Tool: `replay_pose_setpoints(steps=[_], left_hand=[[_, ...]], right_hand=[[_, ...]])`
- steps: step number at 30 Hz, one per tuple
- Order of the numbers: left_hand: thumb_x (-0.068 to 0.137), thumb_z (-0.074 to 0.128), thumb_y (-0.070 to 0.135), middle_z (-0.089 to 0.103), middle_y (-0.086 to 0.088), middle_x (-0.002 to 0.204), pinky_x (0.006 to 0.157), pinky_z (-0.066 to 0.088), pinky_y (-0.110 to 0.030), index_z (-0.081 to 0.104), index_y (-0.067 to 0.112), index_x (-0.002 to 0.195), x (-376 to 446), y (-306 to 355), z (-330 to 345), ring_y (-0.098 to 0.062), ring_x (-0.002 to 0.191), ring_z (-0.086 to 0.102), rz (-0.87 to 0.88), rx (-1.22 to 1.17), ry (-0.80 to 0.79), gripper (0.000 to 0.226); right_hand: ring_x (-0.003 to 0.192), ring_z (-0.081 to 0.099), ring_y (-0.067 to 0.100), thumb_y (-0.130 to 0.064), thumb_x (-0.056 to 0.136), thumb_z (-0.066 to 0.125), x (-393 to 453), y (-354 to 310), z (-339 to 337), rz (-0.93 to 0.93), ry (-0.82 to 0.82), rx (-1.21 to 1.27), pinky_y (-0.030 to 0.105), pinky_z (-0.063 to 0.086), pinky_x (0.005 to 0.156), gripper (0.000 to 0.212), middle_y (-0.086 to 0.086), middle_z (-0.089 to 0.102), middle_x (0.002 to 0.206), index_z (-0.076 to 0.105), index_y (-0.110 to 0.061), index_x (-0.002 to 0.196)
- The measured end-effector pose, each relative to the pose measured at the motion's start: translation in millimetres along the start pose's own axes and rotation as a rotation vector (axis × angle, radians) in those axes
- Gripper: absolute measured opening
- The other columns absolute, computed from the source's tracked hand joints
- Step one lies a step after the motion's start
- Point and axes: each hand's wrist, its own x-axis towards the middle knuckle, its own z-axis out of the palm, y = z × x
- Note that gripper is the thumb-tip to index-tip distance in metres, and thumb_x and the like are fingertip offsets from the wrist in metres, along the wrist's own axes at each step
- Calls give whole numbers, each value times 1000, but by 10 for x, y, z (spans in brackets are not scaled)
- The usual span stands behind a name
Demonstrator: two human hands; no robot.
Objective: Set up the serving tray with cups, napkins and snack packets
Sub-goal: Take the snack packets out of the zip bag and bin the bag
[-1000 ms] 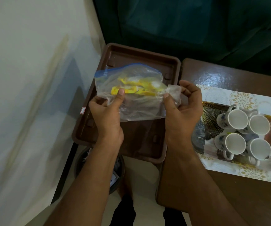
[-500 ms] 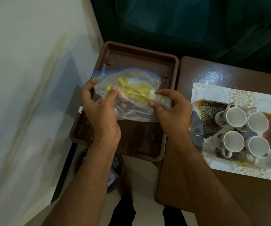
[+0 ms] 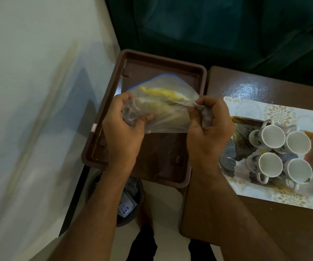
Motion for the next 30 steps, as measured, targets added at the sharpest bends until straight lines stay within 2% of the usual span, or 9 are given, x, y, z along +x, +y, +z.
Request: replay_pose_setpoints(steps=[4, 8, 12, 16, 21, 23, 26, 28, 30], left_hand=[[79, 88, 14, 59, 23, 91, 79, 49, -7, 62, 19, 95, -23, -5, 62, 10, 91, 60, 86, 43, 125, 31], [86, 80, 8, 56, 9, 96, 75, 51, -10, 66, 8, 89, -7, -29, 88, 3, 89, 56, 164, 118, 178, 14], [86, 69, -8, 50, 1, 94, 71, 51, -13, 63, 8, 81, 35, -64, 97, -10, 84, 55, 198, 140, 187, 18], [89, 60, -6, 46, -5, 99, 80, 49, -15, 60, 4, 76, 5, -37, 126, -12, 87, 52, 274, 94, 151, 17], [83, 72, -14, 50, -16, 120, 97, 54, -26, 64, -1, 104, -47, -12, 135, -17, 118, 57, 272, -88, 105, 27], [86, 77, -5, 49, -23, 134, 101, 55, -39, 50, -8, 131, -52, -20, 130, -28, 129, 55, 243, -193, 72, 53], [89, 79, 10, 45, -21, 141, 105, 54, -50, 32, -4, 148, -30, -53, 116, -30, 133, 52, 187, -253, 88, 76], [95, 72, 20, 44, -21, 140, 103, 54, -53, 32, 3, 150, -15, -40, 109, -34, 131, 52, 162, -297, 105, 69], [102, 59, 20, 44, -16, 140, 101, 55, -43, 35, 3, 149, 16, -16, 117, -29, 130, 52, 145, -304, 130, 56]], right_hand=[[87, 65, 19, -5, 88, 75, -28, 29, -1, -24, -23, -32, 28, 53, 77, 8, 6, 69, 92, 70, -1, 94], [106, 62, 29, -14, 91, 76, -19, 53, 5, -107, -102, -39, 40, 51, 91, 23, 12, 68, 112, 68, 1, 106], [106, 47, 17, -35, 86, 80, 36, 150, 10, -32, -359, -143, 22, 42, 92, 67, -7, 67, 123, 54, -15, 144], [100, 44, 19, -34, 78, 85, 106, 253, 61, -37, -464, -203, 39, 48, 84, 41, -16, 63, 98, 75, -17, 114], [97, 47, 19, -18, 83, 76, 150, 225, 86, -67, -395, -259, 53, 50, 78, 8, -19, 52, 81, 73, -13, 88], [98, 50, 24, -16, 84, 72, 177, 206, 72, -85, -332, -267, 56, 49, 76, 6, -21, 46, 79, 69, -11, 84], [99, 52, 30, -13, 85, 68, 211, 150, 63, -130, -270, -274, 58, 47, 75, 6, -14, 48, 86, 65, -8, 85], [99, 53, 32, -13, 88, 66, 229, 102, 65, -170, -242, -280, 56, 46, 75, 7, -11, 49, 88, 64, -6, 86], [100, 54, 32, -11, 90, 64, 239, 72, 69, -204, -219, -283, 54, 46, 75, 6, -3, 56, 89, 64, -5, 89]])
